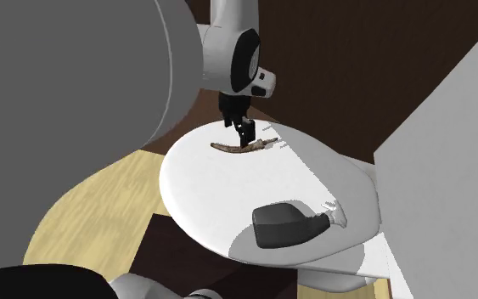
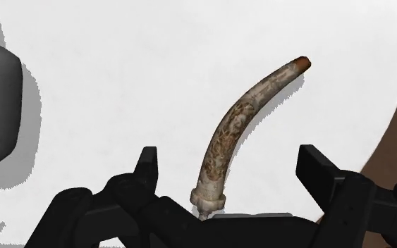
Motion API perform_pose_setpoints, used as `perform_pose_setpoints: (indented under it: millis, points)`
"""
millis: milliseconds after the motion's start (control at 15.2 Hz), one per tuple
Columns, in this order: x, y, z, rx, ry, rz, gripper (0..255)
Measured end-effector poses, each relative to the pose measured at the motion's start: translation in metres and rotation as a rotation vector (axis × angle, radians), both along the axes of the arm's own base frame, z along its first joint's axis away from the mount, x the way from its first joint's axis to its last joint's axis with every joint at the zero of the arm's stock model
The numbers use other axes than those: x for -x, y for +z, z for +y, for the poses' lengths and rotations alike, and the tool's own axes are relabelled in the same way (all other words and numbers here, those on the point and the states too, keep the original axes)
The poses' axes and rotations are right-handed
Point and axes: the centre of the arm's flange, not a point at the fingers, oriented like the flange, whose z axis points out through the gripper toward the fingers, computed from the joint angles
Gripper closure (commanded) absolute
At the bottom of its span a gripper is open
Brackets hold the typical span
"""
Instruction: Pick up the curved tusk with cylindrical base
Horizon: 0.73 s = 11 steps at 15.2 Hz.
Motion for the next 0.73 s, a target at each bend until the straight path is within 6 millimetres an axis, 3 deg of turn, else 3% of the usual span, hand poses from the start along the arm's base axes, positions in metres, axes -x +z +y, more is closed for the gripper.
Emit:
perform_pose_setpoints:
  millis: [264,726]
  points:
    - [-0.023,-0.035,-0.022,0.013,-0.248,0.011,0]
    - [-0.025,-0.075,-0.028,0.016,-0.292,0.013,0]
